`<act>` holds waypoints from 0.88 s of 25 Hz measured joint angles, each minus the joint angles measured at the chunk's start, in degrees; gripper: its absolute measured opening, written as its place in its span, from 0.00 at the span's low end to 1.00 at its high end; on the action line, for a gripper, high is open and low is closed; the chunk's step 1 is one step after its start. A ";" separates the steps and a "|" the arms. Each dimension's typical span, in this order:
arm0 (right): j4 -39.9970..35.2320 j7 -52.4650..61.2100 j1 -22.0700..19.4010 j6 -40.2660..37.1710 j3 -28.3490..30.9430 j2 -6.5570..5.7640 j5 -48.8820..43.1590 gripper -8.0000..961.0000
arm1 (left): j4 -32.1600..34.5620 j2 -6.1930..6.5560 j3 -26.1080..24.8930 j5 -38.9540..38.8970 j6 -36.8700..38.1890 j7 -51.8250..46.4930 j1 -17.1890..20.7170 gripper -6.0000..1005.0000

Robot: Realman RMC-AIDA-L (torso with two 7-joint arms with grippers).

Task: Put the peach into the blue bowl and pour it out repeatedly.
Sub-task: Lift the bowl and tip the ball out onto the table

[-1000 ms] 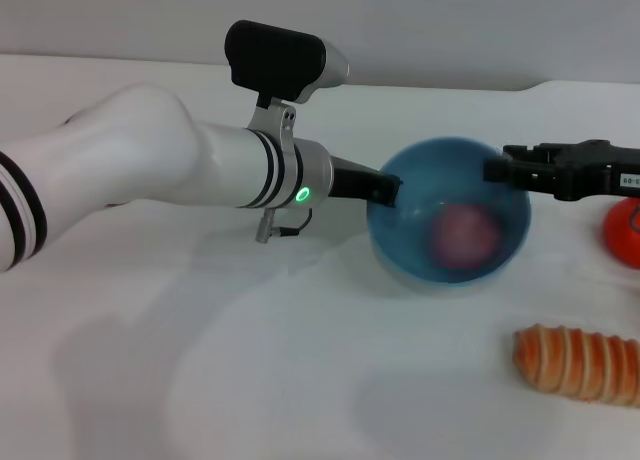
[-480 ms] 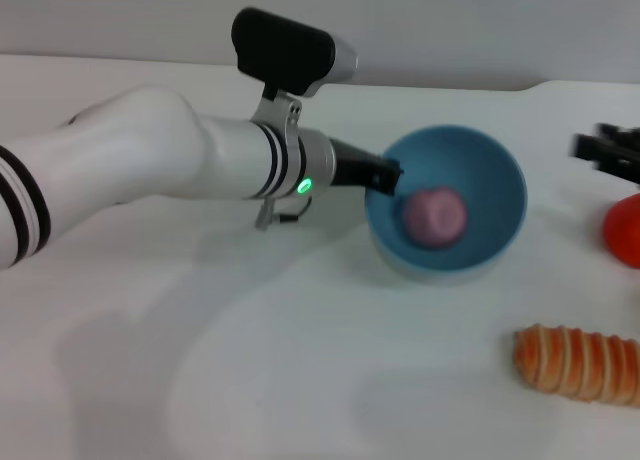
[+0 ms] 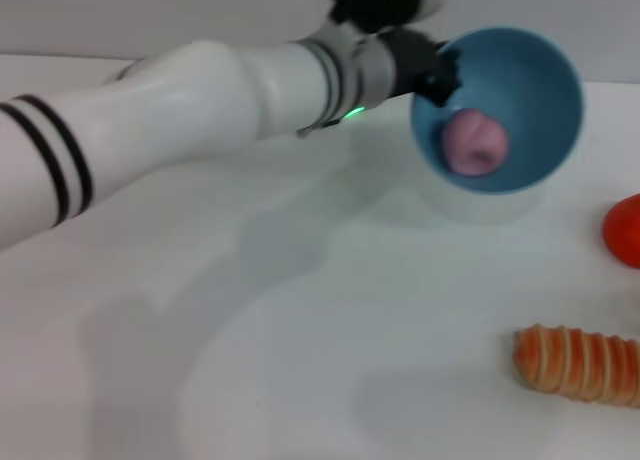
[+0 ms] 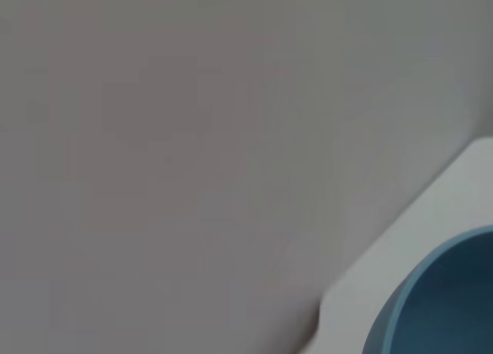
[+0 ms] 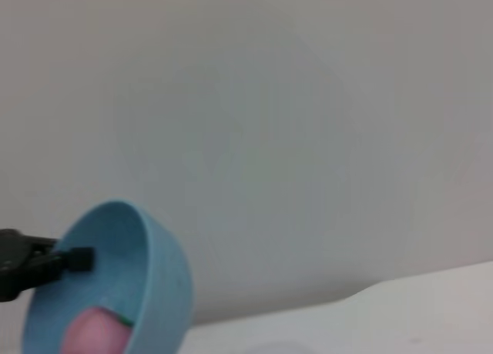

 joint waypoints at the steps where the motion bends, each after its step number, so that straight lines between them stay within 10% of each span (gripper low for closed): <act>1: 1.78 -2.10 -0.83 -0.01 0.36 -0.02 1.86 0.52 | 0.36 0.00 0.57 0.97 -0.54 0.43 -0.43 0.00; 22: 8.48 -8.63 -0.92 1.25 2.45 0.00 6.79 0.52 | 9.62 -0.10 24.73 15.78 -29.24 37.61 6.06 0.00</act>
